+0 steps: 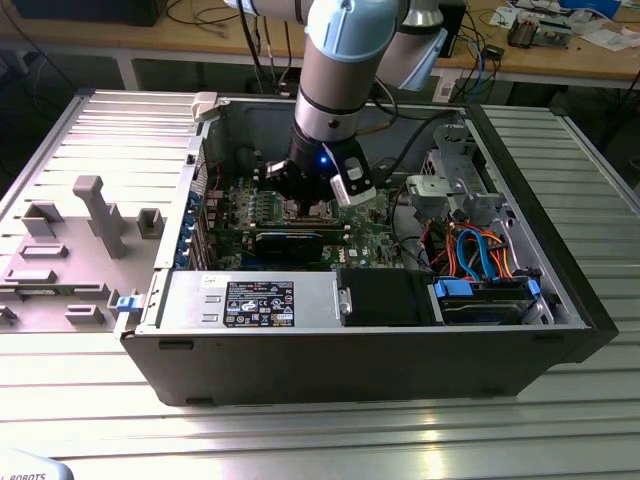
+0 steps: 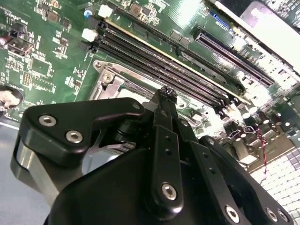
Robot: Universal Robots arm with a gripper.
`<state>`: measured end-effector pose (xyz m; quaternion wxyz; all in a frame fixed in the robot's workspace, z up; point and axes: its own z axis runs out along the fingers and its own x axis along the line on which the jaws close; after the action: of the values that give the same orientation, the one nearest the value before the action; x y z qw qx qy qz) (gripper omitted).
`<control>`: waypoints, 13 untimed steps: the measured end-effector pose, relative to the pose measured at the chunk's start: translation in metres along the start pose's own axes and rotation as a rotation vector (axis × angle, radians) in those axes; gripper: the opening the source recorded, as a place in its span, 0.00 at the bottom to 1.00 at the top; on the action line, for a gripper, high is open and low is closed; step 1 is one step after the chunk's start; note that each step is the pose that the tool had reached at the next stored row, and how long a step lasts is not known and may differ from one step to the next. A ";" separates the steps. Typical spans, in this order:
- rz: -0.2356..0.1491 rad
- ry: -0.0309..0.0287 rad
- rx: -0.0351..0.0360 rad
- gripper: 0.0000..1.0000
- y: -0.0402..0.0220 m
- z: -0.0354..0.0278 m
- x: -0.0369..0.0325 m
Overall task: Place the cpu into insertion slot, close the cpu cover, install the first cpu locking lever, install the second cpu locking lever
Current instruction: 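Install the second cpu locking lever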
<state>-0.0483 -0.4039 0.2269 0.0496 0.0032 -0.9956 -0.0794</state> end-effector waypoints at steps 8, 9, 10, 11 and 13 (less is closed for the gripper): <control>-0.001 0.0000 -0.0185 0.11 -0.0072 0.0025 0.0124; -0.001 0.0000 -0.0232 0.11 -0.0084 0.0029 0.0151; -0.002 0.0000 -0.0323 0.11 -0.0101 0.0032 0.0172; -0.004 0.0002 -0.0455 0.11 -0.0117 0.0036 0.0192; -0.009 0.0006 -0.0612 0.11 -0.0135 0.0042 0.0211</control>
<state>-0.0697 -0.4169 0.2228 0.0496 0.0061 -0.9927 -0.1101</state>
